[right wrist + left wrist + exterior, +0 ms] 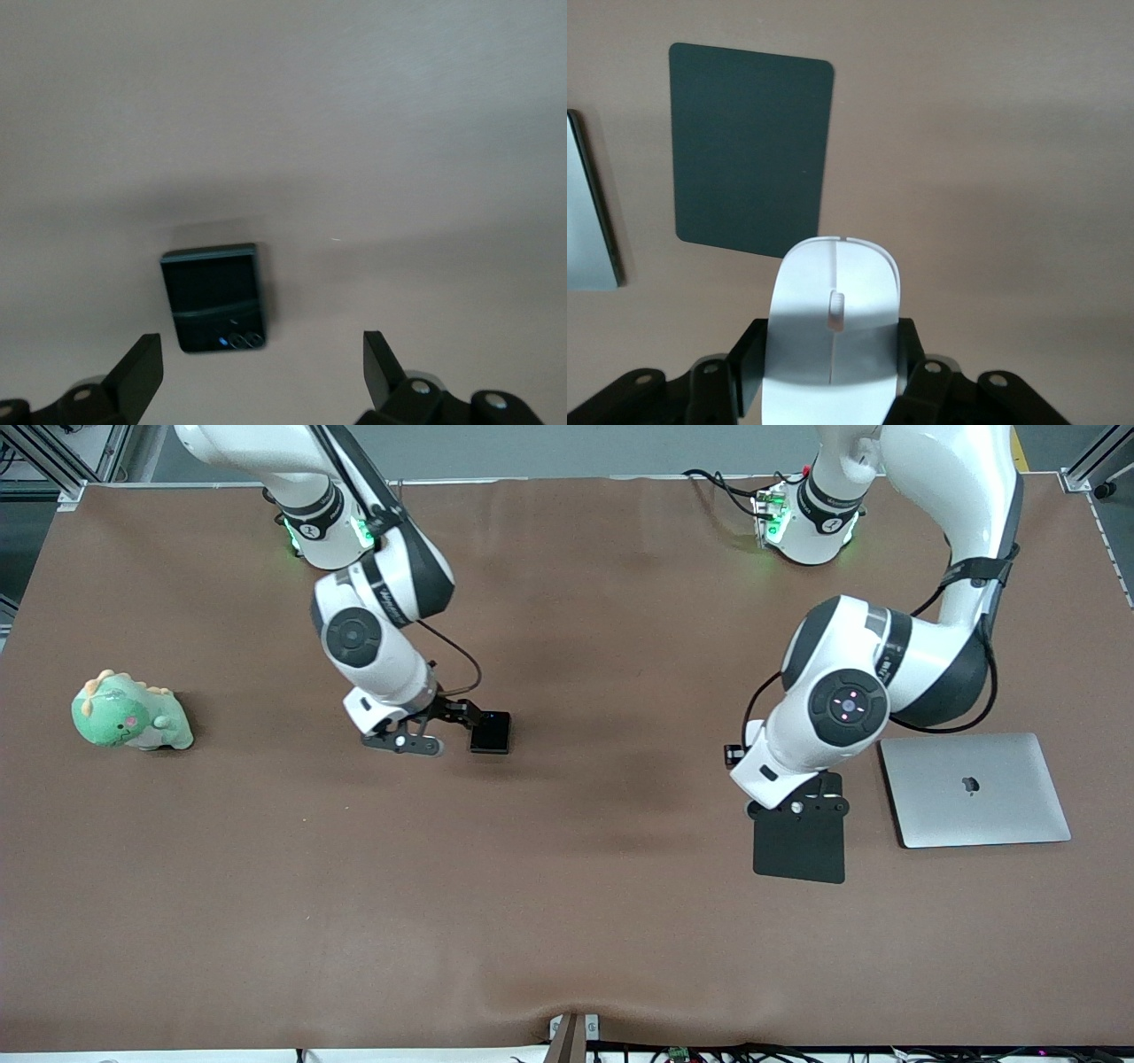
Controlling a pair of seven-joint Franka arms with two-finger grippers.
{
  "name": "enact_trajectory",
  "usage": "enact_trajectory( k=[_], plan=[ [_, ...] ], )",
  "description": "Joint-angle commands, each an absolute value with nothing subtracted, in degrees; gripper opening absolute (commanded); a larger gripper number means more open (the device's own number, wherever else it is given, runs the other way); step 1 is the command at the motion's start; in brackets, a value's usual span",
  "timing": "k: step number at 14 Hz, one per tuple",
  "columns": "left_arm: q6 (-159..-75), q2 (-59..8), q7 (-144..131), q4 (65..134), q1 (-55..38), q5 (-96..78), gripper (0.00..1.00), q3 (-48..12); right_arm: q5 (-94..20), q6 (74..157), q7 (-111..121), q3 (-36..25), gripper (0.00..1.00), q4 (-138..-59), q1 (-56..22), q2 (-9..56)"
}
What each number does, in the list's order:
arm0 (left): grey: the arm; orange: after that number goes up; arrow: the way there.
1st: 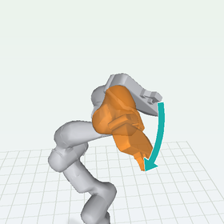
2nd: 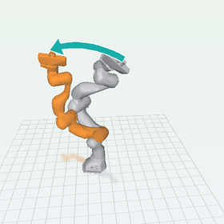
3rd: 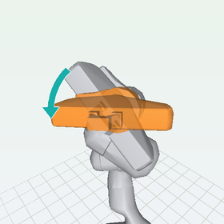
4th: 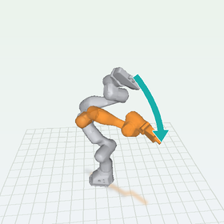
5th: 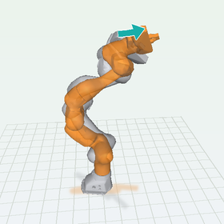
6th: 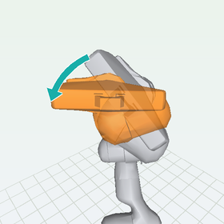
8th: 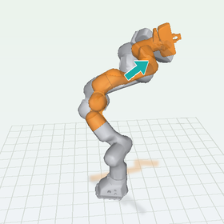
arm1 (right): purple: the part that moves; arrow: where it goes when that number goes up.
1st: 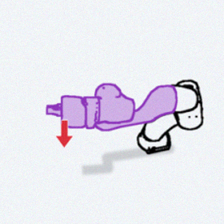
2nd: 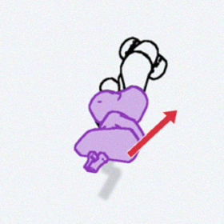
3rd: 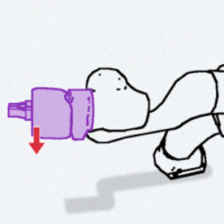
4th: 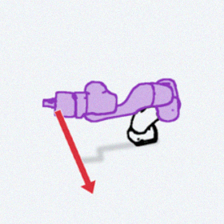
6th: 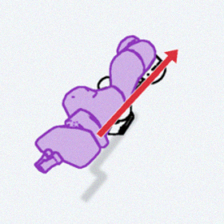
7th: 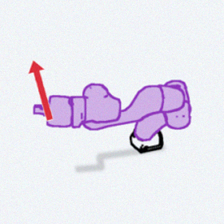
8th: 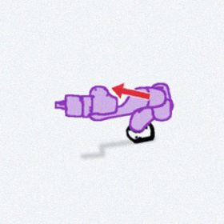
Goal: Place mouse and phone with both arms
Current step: 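Grasp the black phone with the right gripper while the left gripper lowers, then carry the phone toward the plush toy while the left gripper sets the mouse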
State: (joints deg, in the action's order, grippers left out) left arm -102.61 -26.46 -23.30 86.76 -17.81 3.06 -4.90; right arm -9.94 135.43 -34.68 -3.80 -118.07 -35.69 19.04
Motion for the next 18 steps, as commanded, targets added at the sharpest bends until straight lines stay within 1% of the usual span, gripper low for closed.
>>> enact_trajectory(
  k=[1, 3, 6, 9, 10, 12, 13, 14, 15, 16, 17, 18],
  plan=[
    [-105.8, -24.8, -20.5, 90.5, -15.3, 3.1, 0.36, -5.2, -10.5, 142.3, -37.8, -4.4, 1.00, -117.8, -39.0, 23.9],
    [-108.7, -24.4, -19.4, 92.9, -14.2, 3.2, 0.36, -5.0, -10.5, 145.7, -39.1, -4.4, 1.00, -117.8, -40.4, 26.4],
    [-113.2, -24.3, -18.3, 96.3, -13.2, 6.3, 0.35, -5.0, -10.5, 147.0, -39.0, -4.4, 1.00, -117.7, -41.3, 27.9],
    [-116.3, -24.3, -18.1, 98.3, -12.0, 8.0, 0.36, -5.2, -10.5, 149.3, -39.0, -4.4, 1.00, -117.7, -41.9, 30.0],
    [-118.1, -24.4, -17.7, 99.4, -11.7, 8.0, 0.36, -5.1, -10.5, 149.5, -39.0, -4.4, 1.00, -117.7, -42.3, 30.1],
    [-124.7, -24.3, -17.2, 103.2, -10.6, 8.2, 0.36, -5.1, -10.4, 149.7, -38.9, -4.5, 1.00, -117.7, -43.0, 30.7],
    [-128.2, -24.4, -17.2, 105.2, -10.1, 8.7, 0.36, -5.0, -10.3, 149.7, -38.8, -4.5, 0.93, -117.5, -43.2, 30.8],
    [-131.1, -24.4, -17.1, 106.9, -9.5, 10.4, 0.36, -5.2, -9.9, 149.5, -38.3, -4.5, 0.54, -117.5, -43.2, 30.8],
    [-133.0, -24.6, -17.1, 107.7, -8.9, 11.2, 0.36, -5.2, -10.0, 148.8, -38.8, -4.5, 0.11, -117.2, -43.2, 30.7],
    [-133.6, -25.0, -17.1, 107.9, -8.8, 11.2, 0.36, -5.2, -10.0, 148.6, -39.0, -4.5, 0.00, -117.2, -43.2, 30.6],
    [-134.0, -25.4, -17.1, 107.8, -8.7, 11.2, 0.36, -5.2, -10.0, 148.2, -38.9, -4.6, 0.00, -117.3, -42.9, 30.1],
    [-135.0, -25.9, -17.1, 107.8, -8.5, 11.2, 0.36, -5.2, -10.2, 146.1, -39.1, -4.7, 0.00, -117.1, -42.5, 29.4]
  ],
)
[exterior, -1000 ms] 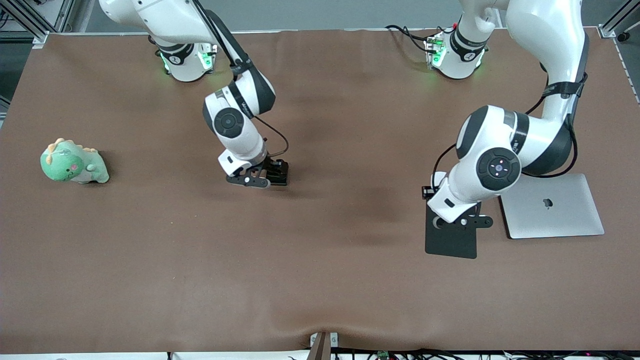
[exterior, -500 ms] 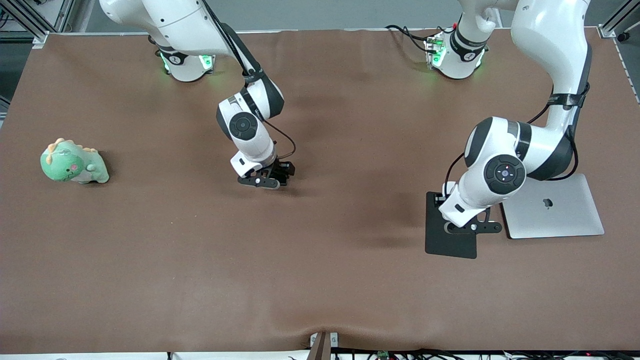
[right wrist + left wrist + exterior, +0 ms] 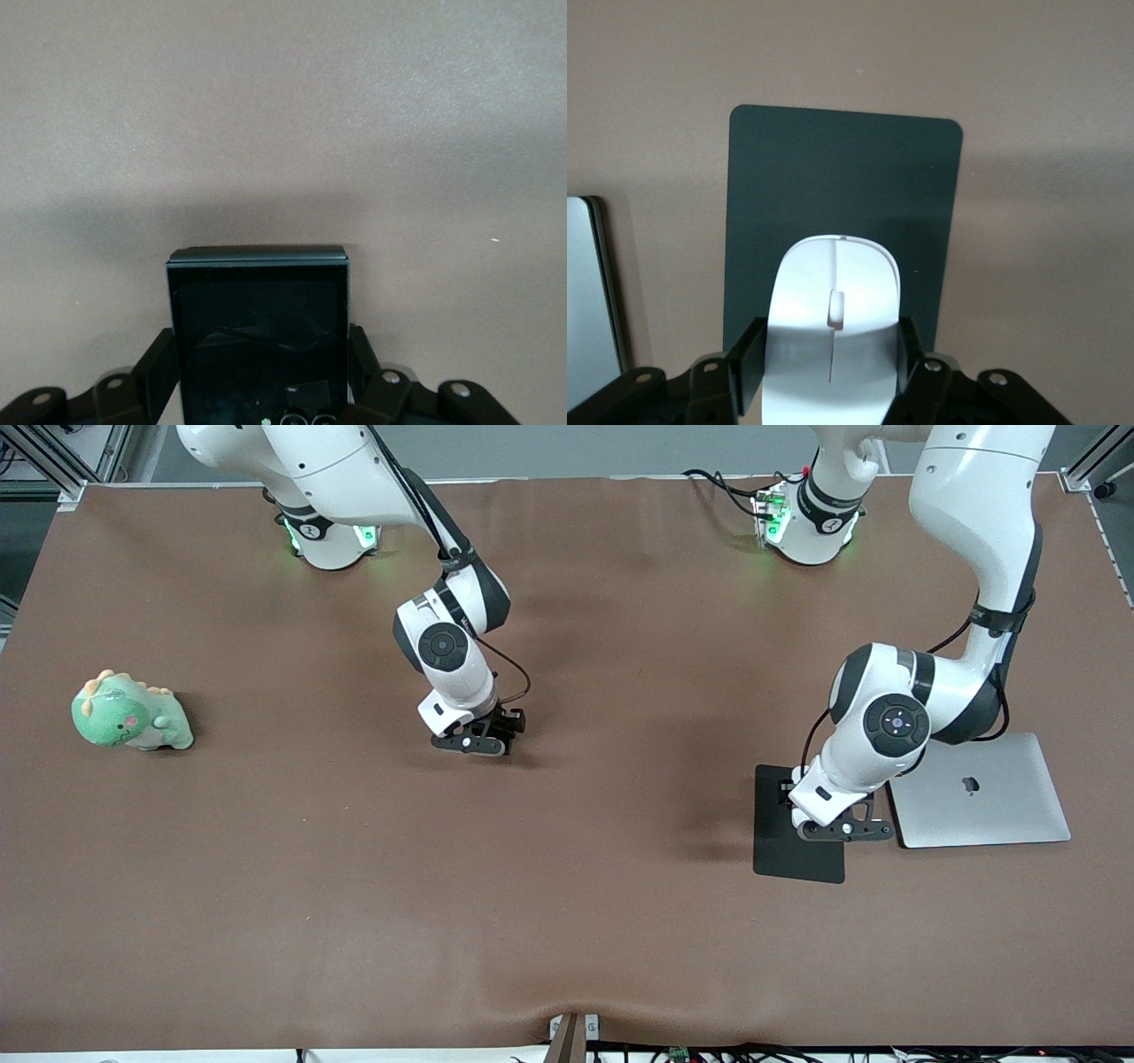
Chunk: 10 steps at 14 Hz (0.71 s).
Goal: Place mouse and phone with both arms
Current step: 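Carry the phone toward the plush toy while the left gripper sets the mouse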
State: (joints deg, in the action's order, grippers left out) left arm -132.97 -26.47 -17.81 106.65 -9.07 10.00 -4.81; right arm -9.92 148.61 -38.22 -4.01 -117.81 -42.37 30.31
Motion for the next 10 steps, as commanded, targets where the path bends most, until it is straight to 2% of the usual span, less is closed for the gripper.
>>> enact_trajectory(
  k=[1, 3, 5, 9, 10],
  plan=[
    [-136.2, -26.6, -17.1, 107.5, -7.8, 11.2, 0.36, -5.2, -10.2, 142.3, -39.7, -5.0, 0.00, -116.2, -42.2, 28.1],
    [-139.2, -29.4, -16.6, 106.4, -7.2, 11.3, 0.36, -5.2, -10.2, 132.9, -40.3, -6.1, 0.00, -114.9, -39.9, 24.6],
    [-140.1, -31.5, -16.4, 105.0, -6.2, 11.2, 0.36, -5.2, -10.0, 127.5, -40.2, -6.9, 0.00, -115.0, -37.3, 20.5],
    [-140.5, -34.4, -14.6, 103.5, -5.8, 11.1, 0.38, -5.1, -9.2, 124.4, -38.2, -7.1, 0.00, -118.6, -31.7, 15.4],
    [-140.9, -35.3, -14.5, 102.8, -5.8, 11.1, 0.41, -5.1, -8.8, 123.1, -35.3, -7.1, 0.00, -119.7, -29.6, 14.2]
  ],
)
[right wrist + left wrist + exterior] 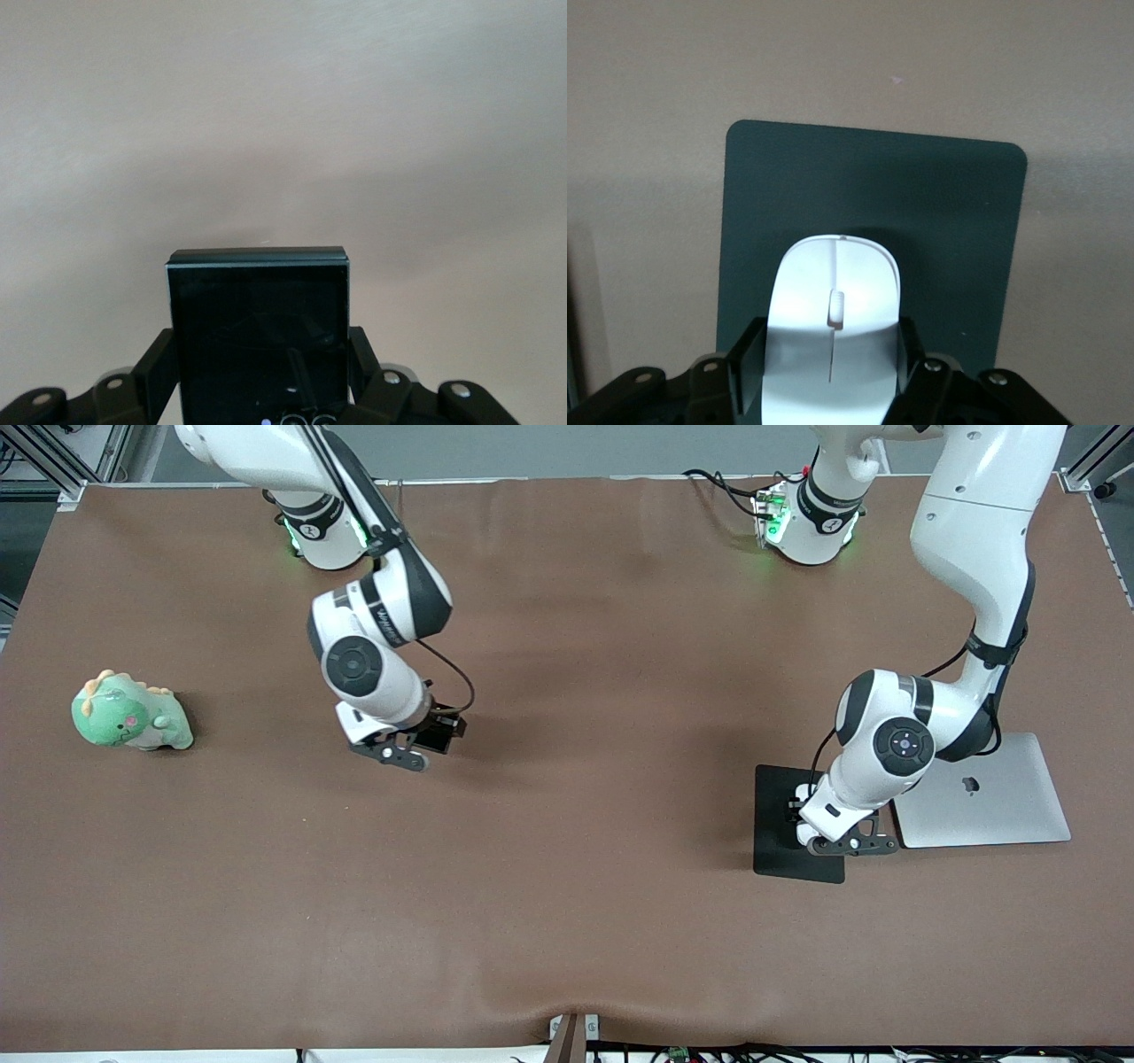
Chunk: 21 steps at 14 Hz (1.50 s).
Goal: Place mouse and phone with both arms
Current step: 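Carry the phone toward the plush toy while the left gripper sets the mouse, then open the left gripper and raise it while the right gripper lowers the phone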
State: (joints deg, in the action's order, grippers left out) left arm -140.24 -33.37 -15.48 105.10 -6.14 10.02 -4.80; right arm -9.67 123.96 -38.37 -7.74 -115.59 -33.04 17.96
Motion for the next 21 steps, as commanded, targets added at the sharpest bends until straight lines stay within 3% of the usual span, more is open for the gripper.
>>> enact_trajectory(
  k=[1, 2, 3, 4, 5, 6, 10, 13, 21],
  plan=[
    [-141.0, -35.5, -14.4, 102.6, -5.5, 11.2, 0.44, -5.0, -8.6, 122.5, -31.8, -7.1, 0.00, -120.8, -27.2, 12.8],
    [-141.2, -35.7, -14.3, 102.6, -4.6, 11.2, 0.44, -5.2, -8.5, 122.6, -29.0, -7.1, 0.00, -122.6, -25.4, 11.3],
    [-141.8, -36.3, -14.3, 102.5, -4.1, 11.2, 0.53, -5.3, -7.8, 122.9, -26.1, -7.3, 0.00, -124.7, -23.3, 10.0],
    [-142.4, -36.7, -14.3, 102.5, -4.1, 11.1, 0.65, -5.3, -6.3, 123.0, -23.4, -7.3, 0.00, -125.9, -20.9, 9.5],
    [-142.7, -37.3, -14.3, 102.5, -4.2, 11.1, 0.88, -5.3, -5.2, 123.0, -21.7, -7.3, 0.00, -126.9, -19.2, 9.4],
    [-142.9, -37.6, -14.4, 102.5, -4.4, 10.8, 1.00, -5.3, -4.1, 123.4, -20.8, -7.3, 0.00, -127.8, -18.1, 9.4],
    [-142.9, -36.7, -14.4, 102.7, -4.1, 10.5, 1.00, -5.4, -0.5, 126.6, -15.7, -7.2, 0.00, -131.9, -13.3, 8.4],
    [-141.2, -32.5, -14.7, 103.1, -4.5, 10.5, 1.00, -5.4, -0.4, 130.9, -9.4, -7.3, 0.00, -135.9, -9.6, 7.5],
    [-120.2, -16.1, -12.6, 102.7, -4.0, 10.3, 1.00, -6.8, -0.4, 140.8, 3.1, -7.3, 0.00, -142.4, -1.7, 8.4]
  ],
)
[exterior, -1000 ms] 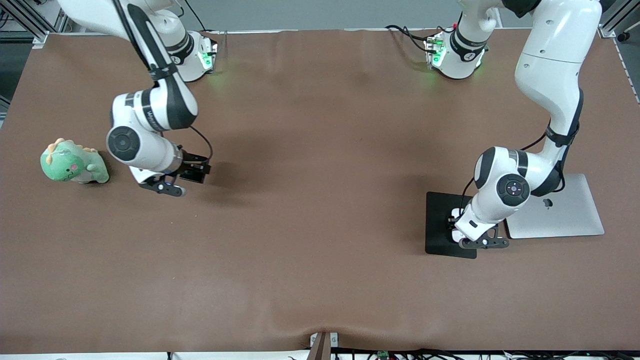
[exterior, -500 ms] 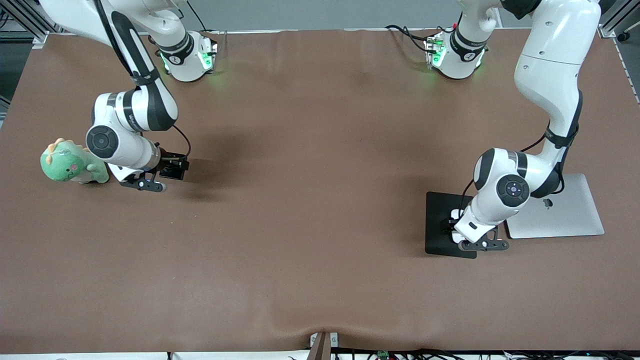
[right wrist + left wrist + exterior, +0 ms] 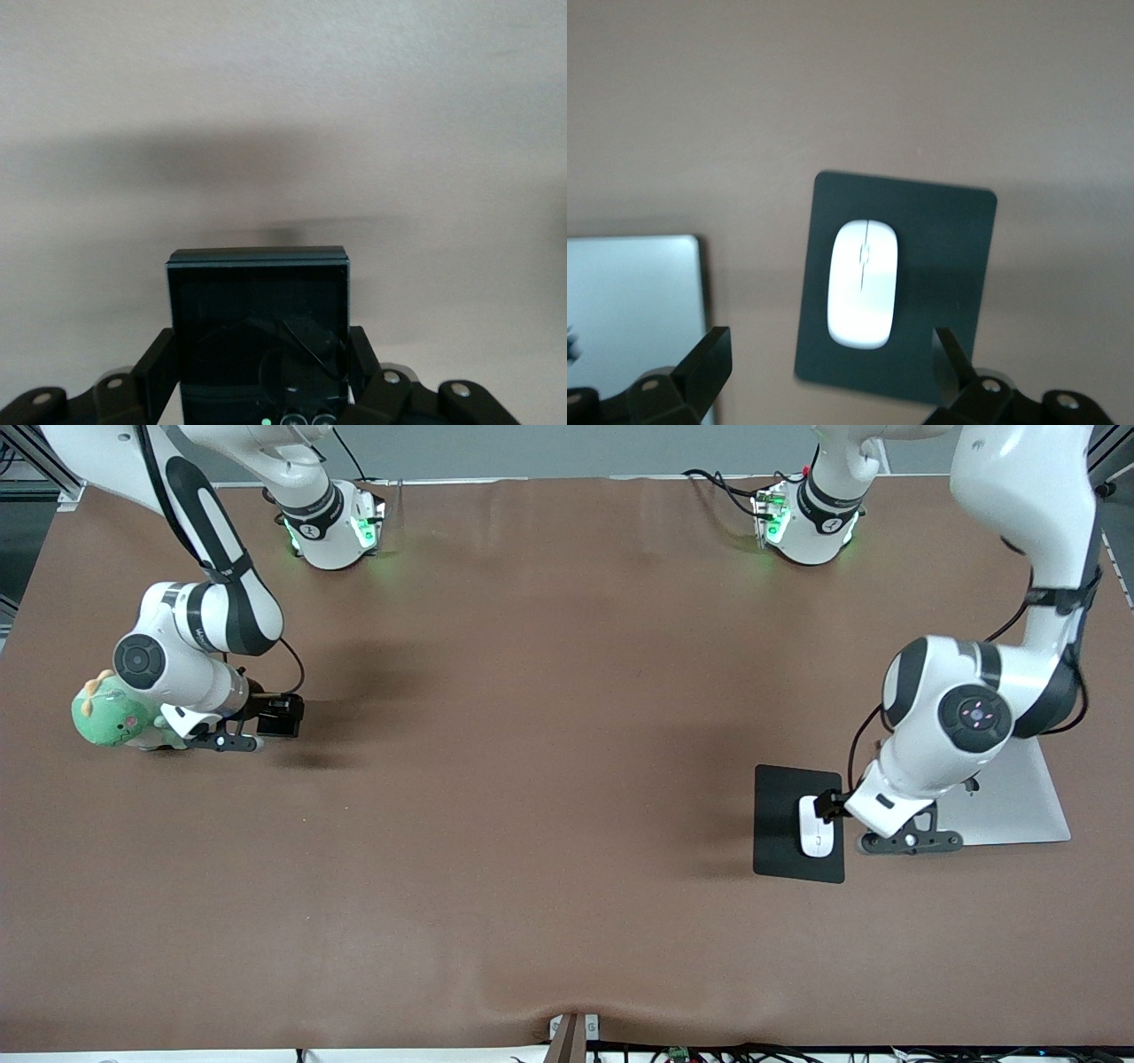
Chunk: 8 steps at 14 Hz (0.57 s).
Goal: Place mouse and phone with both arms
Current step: 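Open the left gripper and raise it while the right gripper lowers the phone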
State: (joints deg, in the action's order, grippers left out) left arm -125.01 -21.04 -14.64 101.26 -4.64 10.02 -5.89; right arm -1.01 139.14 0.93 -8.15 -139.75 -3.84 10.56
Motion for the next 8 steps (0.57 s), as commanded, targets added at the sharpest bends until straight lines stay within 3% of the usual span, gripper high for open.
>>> enact_trajectory(
  k=[1, 6, 7, 8],
  plan=[
    [-117.0, -13.8, -11.4, 102.7, -4.0, 10.3, 1.00, -6.9, -0.4, 142.0, 3.4, -7.2, 0.00, -143.1, -1.1, 9.0],
    [-105.0, -2.5, -5.2, 102.5, -3.9, 5.5, 1.00, -6.1, -0.4, 148.6, 3.3, -7.2, 0.00, -145.5, -1.1, 12.6],
    [-102.9, -0.6, -5.1, 102.4, -3.9, 5.5, 1.00, -6.1, -0.4, 149.4, 3.3, -7.2, 0.06, -145.5, -1.0, 13.4],
    [-101.5, 1.1, -5.1, 102.4, -4.0, 5.4, 1.00, -5.9, -0.4, 149.8, 3.3, -7.2, 0.19, -145.4, -1.0, 14.5]
  ],
)
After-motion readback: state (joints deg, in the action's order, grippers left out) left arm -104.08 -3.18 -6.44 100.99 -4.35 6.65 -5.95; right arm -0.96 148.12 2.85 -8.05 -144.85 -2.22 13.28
